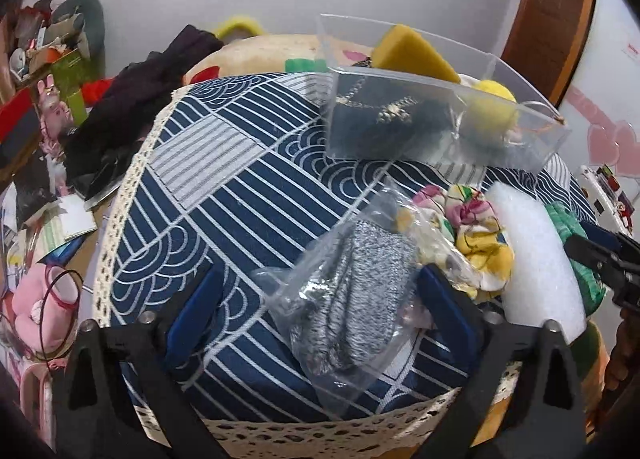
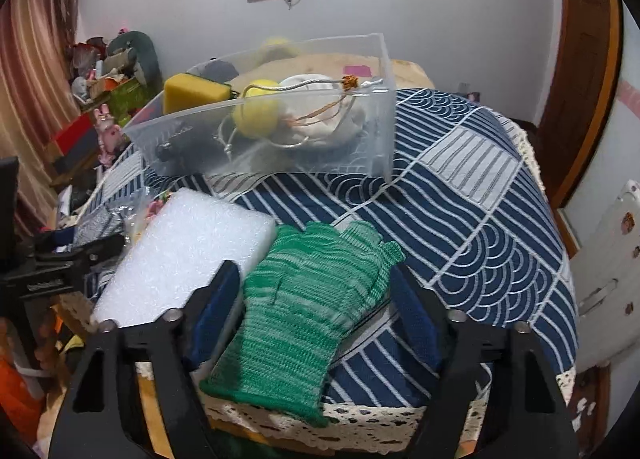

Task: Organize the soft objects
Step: 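Grasp the grey glove bag with the left tool while the right tool grasps the green glove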

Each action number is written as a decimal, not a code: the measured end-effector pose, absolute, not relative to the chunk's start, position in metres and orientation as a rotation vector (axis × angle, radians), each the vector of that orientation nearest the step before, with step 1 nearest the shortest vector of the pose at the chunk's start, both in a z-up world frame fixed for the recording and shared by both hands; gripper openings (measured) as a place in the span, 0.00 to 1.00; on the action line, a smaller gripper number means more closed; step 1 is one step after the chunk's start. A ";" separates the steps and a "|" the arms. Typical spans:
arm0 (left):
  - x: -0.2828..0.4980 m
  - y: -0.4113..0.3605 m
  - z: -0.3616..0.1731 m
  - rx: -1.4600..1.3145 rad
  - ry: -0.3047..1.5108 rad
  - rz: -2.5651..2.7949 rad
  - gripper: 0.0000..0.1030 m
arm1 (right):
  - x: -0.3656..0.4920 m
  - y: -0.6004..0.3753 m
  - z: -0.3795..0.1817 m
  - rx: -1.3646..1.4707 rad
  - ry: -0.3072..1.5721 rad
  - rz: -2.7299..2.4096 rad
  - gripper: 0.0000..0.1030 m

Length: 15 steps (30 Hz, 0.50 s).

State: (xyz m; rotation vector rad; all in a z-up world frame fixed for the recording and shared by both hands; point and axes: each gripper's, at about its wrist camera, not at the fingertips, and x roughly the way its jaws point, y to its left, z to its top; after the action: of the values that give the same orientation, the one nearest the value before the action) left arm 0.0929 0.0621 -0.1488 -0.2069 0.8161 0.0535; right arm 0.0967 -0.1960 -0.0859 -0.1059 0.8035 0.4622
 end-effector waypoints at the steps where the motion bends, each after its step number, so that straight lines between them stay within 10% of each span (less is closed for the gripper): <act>1: 0.092 0.060 -0.149 -0.201 0.810 0.041 0.76 | 0.096 -0.196 -0.086 -0.105 0.803 0.468 0.58; 5: 0.085 0.050 -0.145 -0.176 0.790 -0.026 0.43 | 0.095 -0.200 -0.087 -0.120 0.810 0.452 0.44; 15: 0.070 0.046 -0.126 -0.171 0.733 -0.031 0.29 | 0.094 -0.205 -0.084 -0.089 0.785 0.473 0.16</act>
State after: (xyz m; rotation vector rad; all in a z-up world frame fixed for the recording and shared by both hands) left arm 0.0703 0.0460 -0.1262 -0.1709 0.7327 -0.0310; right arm 0.0940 -0.2054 -0.0838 -0.0895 0.7850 0.4729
